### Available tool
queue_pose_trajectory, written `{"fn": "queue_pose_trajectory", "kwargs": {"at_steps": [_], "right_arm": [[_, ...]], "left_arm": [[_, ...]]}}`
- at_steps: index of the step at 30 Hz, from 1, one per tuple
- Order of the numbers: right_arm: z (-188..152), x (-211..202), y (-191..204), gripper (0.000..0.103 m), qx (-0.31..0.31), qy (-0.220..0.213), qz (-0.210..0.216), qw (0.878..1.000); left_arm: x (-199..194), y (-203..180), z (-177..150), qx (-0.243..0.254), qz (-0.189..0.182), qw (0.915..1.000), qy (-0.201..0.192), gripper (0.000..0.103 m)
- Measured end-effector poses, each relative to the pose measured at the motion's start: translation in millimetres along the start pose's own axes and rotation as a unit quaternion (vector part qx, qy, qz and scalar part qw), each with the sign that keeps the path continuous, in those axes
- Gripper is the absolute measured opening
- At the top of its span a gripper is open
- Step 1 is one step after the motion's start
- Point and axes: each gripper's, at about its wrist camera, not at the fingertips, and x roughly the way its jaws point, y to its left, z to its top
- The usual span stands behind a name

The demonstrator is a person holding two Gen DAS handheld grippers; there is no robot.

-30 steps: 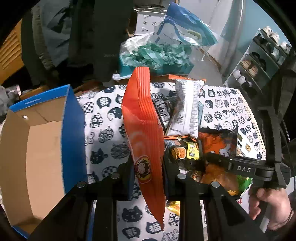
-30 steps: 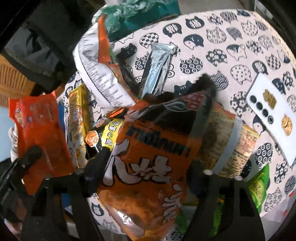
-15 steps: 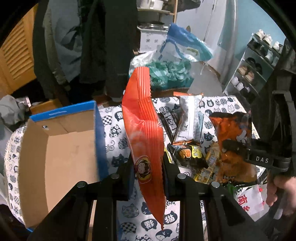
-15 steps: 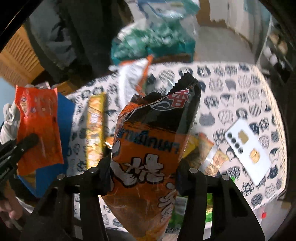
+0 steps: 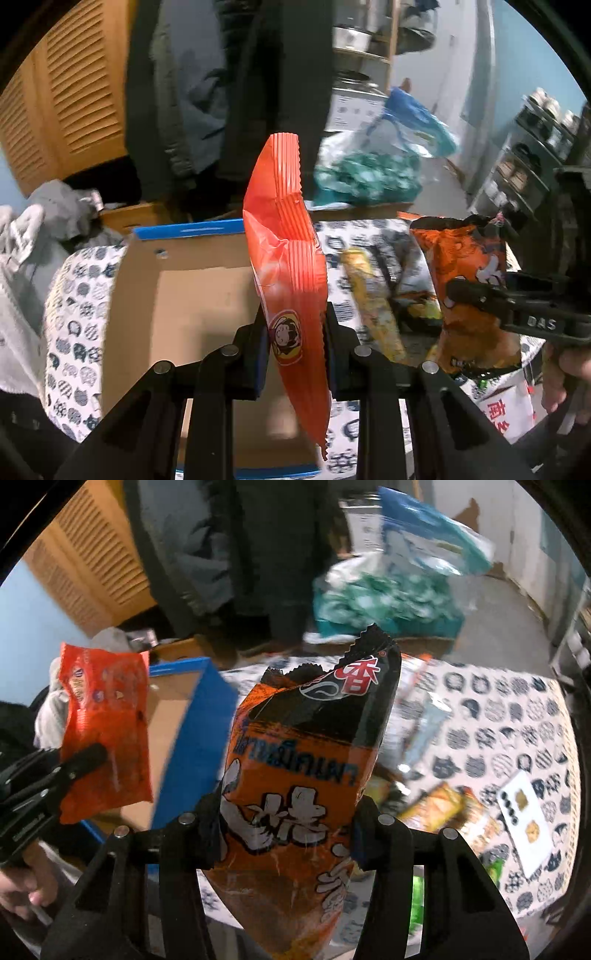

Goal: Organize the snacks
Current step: 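Carry both bags into the cardboard box and open both tools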

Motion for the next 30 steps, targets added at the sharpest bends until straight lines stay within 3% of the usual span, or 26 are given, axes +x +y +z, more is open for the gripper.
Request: {"fn": "queue_pose_trajectory", "kwargs": {"at_steps": [8, 15, 22, 30], "right_arm": [[27, 23, 83, 0.052, -0.055, 0.016, 0.041, 0.998], [42, 65, 150, 0.052, -0.104, 0.048, 0.05, 0.992], [34, 117, 189, 0.052, -0.135, 0.09, 0.05, 0.985], [24, 167, 204, 0.052, -0.144, 0.144, 0.061, 0.977]], "left_arm": [[3, 60, -13, -0.043, 0.029, 0.9986, 0.007, 0.025], [23, 106, -37, -0.077, 0.048, 0.9951, 0.04, 0.025], [43, 128, -58, -0.092, 0.051, 0.9915, 0.076, 0.025], [67, 139, -69, -0.114, 0.046, 0.9855, 0.117, 0.025]]}}
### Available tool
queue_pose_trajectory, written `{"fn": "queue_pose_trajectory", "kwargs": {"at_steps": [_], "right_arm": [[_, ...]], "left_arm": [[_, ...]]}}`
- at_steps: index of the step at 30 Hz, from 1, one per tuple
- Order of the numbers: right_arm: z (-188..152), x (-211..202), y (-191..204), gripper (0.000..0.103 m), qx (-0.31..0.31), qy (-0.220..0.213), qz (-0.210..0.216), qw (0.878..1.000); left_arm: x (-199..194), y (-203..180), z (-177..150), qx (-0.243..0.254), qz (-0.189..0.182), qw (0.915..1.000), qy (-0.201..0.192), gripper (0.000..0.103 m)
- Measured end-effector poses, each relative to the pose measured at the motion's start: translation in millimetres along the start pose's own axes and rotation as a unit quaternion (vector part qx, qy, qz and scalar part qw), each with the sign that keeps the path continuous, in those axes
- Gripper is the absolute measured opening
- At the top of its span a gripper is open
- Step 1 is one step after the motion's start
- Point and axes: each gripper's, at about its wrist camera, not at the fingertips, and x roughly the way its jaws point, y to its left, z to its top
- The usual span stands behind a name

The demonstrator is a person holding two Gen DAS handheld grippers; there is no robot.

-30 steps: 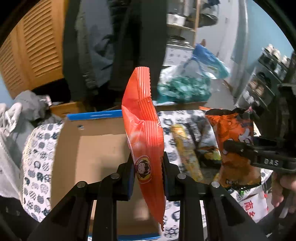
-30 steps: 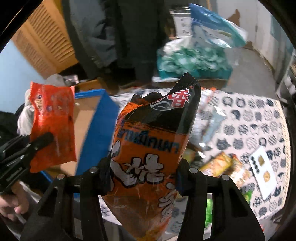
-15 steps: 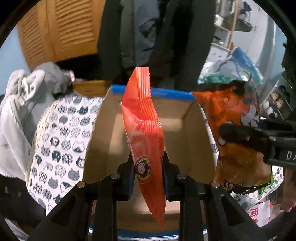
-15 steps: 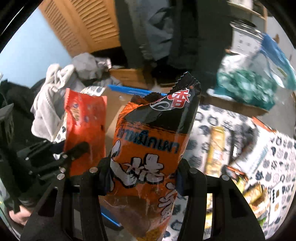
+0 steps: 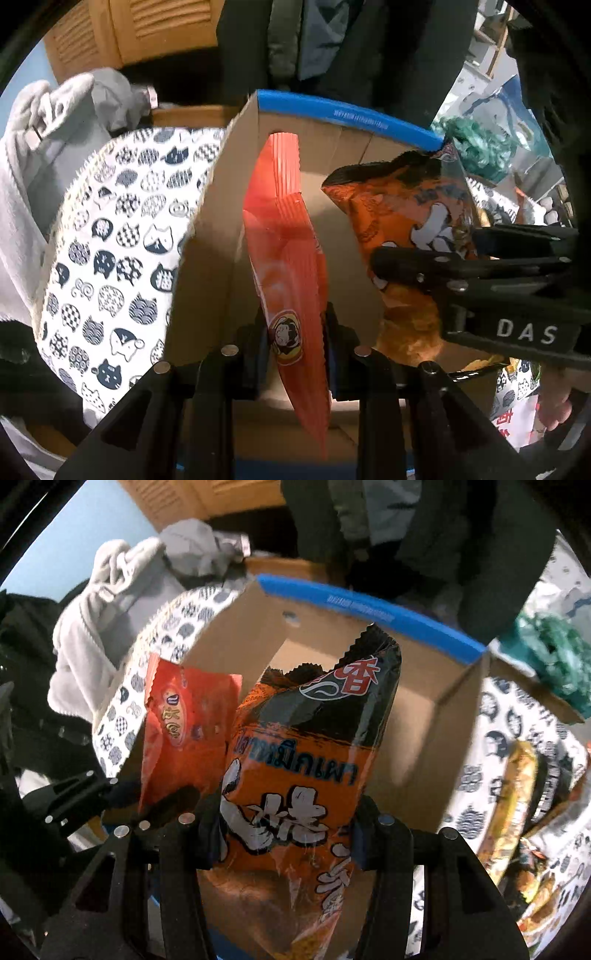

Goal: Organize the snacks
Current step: 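Carry both bags into the cardboard box and open both tools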

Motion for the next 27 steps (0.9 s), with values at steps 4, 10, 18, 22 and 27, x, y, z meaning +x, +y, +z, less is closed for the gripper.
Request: {"fn": "queue_pose_trajectory", "kwargs": {"at_steps": [4, 10, 18, 22, 27], "right_arm": [[0, 18, -4, 0.052, 0.002, 0.016, -0.005, 1.0], [-6, 40, -9, 0.052, 0.001, 0.045, -0.014, 0.999], [-12, 55, -6, 0.055, -0.018, 0.063, -0.033, 0.997], [-12, 52, -10, 0.056, -0.012, 0.061, -0.029, 0.998], [-12, 32, -11, 0.068, -0.002, 0.029, 0.005, 1.0]], "left_arm": [[14, 6, -4, -0.011, 0.002, 0.9997, 0.02, 0.025], [27, 8, -5, -0.02, 0.007, 0.9989, 0.042, 0.025], [35, 7, -6, -0.027, 0.017, 0.9975, 0.063, 0.025], [30, 9, -4, -0.031, 0.016, 0.9972, 0.066, 0.029], [11, 4, 0, -0.027, 0.014, 0.9982, 0.051, 0.05]]}}
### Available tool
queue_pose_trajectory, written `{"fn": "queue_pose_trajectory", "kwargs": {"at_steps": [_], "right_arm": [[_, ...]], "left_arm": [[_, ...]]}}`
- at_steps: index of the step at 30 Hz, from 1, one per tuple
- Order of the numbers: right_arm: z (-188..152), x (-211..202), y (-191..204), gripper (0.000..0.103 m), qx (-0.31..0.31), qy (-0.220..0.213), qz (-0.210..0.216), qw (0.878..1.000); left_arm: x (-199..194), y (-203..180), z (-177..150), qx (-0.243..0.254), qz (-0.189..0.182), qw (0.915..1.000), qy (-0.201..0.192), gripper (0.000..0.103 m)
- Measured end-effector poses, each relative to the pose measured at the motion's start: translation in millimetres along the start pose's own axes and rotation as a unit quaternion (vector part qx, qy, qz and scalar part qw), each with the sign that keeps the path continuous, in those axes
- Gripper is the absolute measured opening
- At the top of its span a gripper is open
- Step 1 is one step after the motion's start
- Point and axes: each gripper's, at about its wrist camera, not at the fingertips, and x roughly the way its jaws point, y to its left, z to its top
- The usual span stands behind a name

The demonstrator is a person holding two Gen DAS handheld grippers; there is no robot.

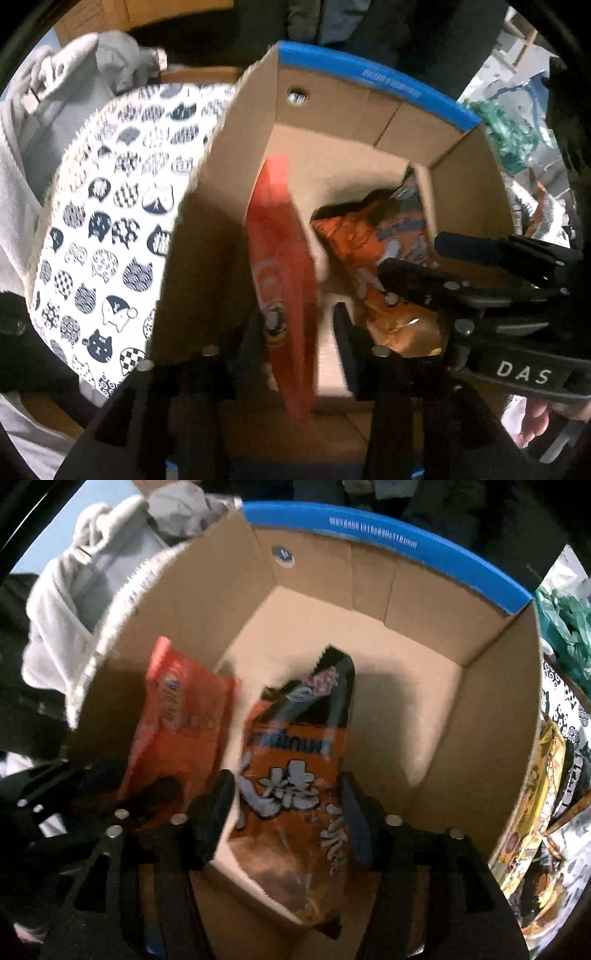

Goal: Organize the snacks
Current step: 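Carry both bags into the cardboard box and open both tools, then grasp the gold wafer bar with the left tool while the right tool grasps the grey-backed bag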

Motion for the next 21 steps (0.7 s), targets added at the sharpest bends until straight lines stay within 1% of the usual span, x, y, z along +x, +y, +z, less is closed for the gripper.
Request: {"fn": "queue_pose_trajectory", "kwargs": {"at_steps": [1, 2, 4, 6, 8, 9, 11, 15, 18, 21], "right_arm": [[0, -6, 1, 0.071, 0.0, -0.008, 0.005, 1.0], [0, -12, 2, 0.073, 0.001, -0.017, 0.007, 1.0], [0, -24, 3, 0.078, 0.003, -0.03, 0.014, 0.999], [0, -36, 2, 0.078, 0.006, -0.042, 0.018, 0.999], [-2, -50, -4, 0.078, 0.009, -0.052, 0.017, 0.998], [-4, -57, -6, 0.078, 0.01, -0.057, 0.013, 0.998], [-8, -71, -12, 0.078, 0.009, -0.067, 0.002, 0.998], [-18, -96, -33, 0.078, 0.015, -0.082, -0.021, 0.996], [-29, -115, -52, 0.078, 0.017, -0.087, -0.048, 0.995], [-39, -130, -73, 0.078, 0.025, -0.087, -0.071, 0.993]], "left_arm": [[-7, -3, 0, 0.006, 0.009, 0.9999, -0.012, 0.06], [-14, -7, -1, 0.012, 0.015, 0.9995, -0.024, 0.065], [-23, -11, -1, 0.021, 0.024, 0.9987, -0.04, 0.065], [-34, -15, 0, 0.03, 0.031, 0.9975, -0.056, 0.066], [-42, -20, 2, 0.034, 0.035, 0.9964, -0.069, 0.07], [-47, -24, 2, 0.035, 0.034, 0.996, -0.075, 0.07], [-53, -31, 3, 0.04, 0.024, 0.9956, -0.081, 0.07], [-64, -58, 5, 0.063, 0.01, 0.9934, -0.095, 0.072], [-71, -81, 7, 0.08, 0.0, 0.9913, -0.104, 0.074], [-72, -102, 10, 0.089, -0.009, 0.9905, -0.104, 0.075]]}}
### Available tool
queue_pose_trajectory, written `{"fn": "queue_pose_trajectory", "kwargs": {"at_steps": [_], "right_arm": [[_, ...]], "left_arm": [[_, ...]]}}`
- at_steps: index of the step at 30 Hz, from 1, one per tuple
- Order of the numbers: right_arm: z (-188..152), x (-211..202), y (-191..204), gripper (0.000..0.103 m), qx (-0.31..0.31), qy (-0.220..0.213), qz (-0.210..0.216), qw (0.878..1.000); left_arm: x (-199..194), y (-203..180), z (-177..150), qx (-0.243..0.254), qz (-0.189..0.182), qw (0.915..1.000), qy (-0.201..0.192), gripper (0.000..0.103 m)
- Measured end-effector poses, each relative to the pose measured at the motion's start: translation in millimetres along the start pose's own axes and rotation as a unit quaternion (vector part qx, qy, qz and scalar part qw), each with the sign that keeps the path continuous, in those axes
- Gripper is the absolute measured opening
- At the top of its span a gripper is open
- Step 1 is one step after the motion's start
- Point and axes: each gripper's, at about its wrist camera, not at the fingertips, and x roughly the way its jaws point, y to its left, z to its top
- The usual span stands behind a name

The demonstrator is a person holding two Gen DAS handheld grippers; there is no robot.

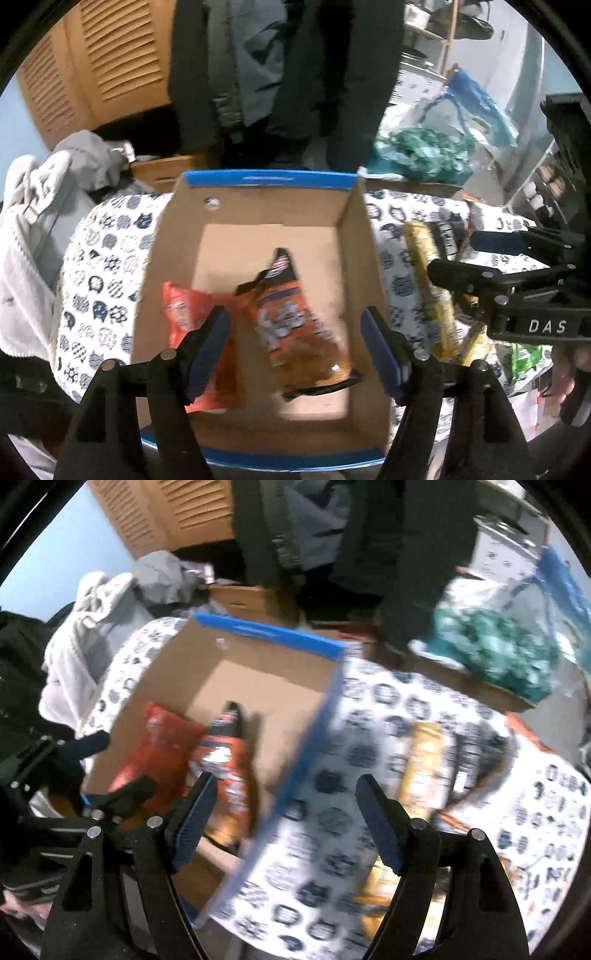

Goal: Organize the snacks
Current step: 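Grasp the gold wafer bar with the left tool while the right tool grasps the grey-backed bag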

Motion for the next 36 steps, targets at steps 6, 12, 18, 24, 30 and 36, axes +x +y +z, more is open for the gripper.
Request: {"fn": "queue_pose_trajectory", "kwargs": {"at_steps": [6, 12, 18, 24, 30, 36], "right_arm": [[-12, -23, -52, 0.078, 0.023, -0.001, -0.038, 0.999], [-23, -31, -99, 0.078, 0.039, 0.004, -0.068, 0.997], [-29, -22, -145, 0.078, 0.065, 0.006, -0.091, 0.994], [-31, 3, -189, 0.078, 0.125, 0.017, -0.081, 0.989], [-26, 32, -210, 0.078, 0.152, 0.022, -0.071, 0.986], [-28, 63, -220, 0.078, 0.157, 0.04, -0.078, 0.984]], "left_arm": [[7, -38, 12, 0.023, -0.008, 0.9997, 0.003, 0.077], [26, -76, 21, 0.049, -0.022, 0.9982, 0.025, 0.078], [53, -112, 34, 0.074, -0.02, 0.9962, 0.042, 0.078], [81, -136, 47, 0.087, -0.022, 0.9946, 0.052, 0.079], [112, -155, 56, 0.086, -0.024, 0.9936, 0.069, 0.079], [146, -167, 51, 0.073, -0.031, 0.9914, 0.104, 0.079]]}}
